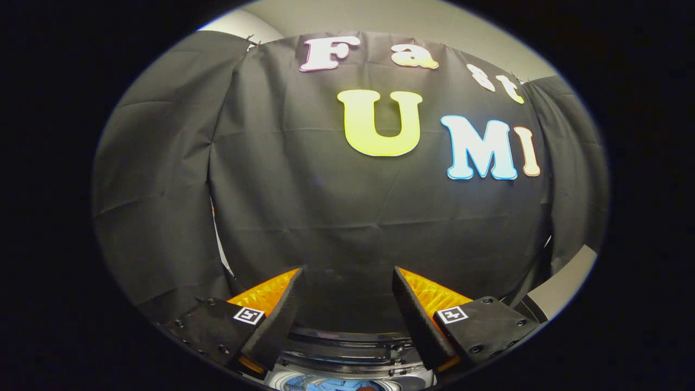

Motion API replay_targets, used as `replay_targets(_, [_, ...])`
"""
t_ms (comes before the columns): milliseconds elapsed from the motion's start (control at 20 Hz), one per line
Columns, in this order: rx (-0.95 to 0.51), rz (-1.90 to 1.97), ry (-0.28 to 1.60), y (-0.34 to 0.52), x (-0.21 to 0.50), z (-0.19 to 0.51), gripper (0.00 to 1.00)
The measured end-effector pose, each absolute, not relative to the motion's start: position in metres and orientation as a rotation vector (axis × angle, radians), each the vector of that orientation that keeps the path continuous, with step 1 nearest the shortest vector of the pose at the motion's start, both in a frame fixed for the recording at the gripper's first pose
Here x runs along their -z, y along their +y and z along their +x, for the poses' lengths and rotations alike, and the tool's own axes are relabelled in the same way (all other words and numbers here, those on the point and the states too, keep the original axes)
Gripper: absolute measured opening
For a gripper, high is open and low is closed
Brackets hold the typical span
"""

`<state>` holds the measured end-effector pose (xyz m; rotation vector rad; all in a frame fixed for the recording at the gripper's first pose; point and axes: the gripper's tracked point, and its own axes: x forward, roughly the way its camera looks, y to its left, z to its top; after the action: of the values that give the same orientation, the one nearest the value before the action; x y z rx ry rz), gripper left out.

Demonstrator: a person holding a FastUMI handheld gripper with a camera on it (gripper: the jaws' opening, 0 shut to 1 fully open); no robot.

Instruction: Put the clothes into the washing machine and then close the washing machine lid.

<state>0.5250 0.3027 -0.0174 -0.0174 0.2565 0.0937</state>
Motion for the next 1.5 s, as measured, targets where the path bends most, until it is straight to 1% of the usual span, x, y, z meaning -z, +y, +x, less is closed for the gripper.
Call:
replay_targets(550, [-0.067,-0.01,0.39,0.31,0.067,0.523,1.0])
replay_targets(900, [-0.058,0.006,0.345,0.312,0.063,0.515,1.0])
replay_targets(1500, [-0.083,0.002,0.274,0.313,0.066,0.455,1.0])
